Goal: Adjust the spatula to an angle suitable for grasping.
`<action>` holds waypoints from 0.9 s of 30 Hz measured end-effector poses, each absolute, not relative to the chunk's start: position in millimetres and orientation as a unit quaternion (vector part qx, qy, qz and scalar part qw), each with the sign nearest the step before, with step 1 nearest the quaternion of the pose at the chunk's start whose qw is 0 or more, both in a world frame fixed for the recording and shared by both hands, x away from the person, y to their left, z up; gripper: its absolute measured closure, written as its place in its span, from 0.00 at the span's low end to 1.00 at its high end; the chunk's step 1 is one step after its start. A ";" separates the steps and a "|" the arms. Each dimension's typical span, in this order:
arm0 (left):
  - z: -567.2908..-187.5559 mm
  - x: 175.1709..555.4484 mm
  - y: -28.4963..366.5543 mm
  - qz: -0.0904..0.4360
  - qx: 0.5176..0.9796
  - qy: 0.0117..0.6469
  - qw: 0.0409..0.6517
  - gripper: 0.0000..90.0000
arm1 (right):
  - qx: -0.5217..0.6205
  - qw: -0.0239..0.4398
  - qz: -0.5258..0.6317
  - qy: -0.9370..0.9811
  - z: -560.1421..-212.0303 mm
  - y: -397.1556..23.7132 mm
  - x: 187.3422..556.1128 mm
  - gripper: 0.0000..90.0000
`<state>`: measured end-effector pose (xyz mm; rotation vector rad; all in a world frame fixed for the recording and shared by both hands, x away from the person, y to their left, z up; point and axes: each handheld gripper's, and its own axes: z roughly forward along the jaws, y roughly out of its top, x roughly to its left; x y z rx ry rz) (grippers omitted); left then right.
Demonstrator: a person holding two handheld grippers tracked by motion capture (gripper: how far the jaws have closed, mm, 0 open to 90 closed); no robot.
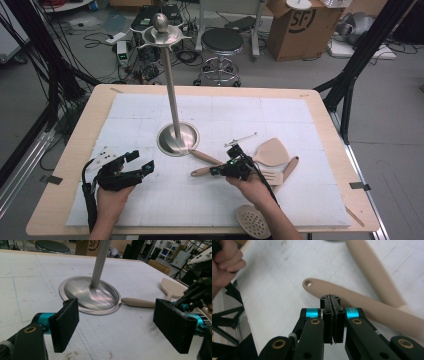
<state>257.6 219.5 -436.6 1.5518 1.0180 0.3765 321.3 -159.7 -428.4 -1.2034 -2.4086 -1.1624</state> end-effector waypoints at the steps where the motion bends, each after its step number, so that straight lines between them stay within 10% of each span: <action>1: -436.8 257.7 219.6 0.161 0.665 0.436 0.584 0.24 | -0.408 0.104 -0.394 -0.817 -428.4 -159.7 321.3 1.00; 9: -437.1 258.6 217.1 0.158 0.670 0.434 0.582 0.24 | -0.439 0.092 -0.410 -0.794 -407.2 -206.3 330.0 1.00; 27: -436.6 258.1 217.8 0.157 0.666 0.435 0.586 0.24 | -0.419 0.131 -0.349 -0.828 -444.5 -152.4 328.3 1.00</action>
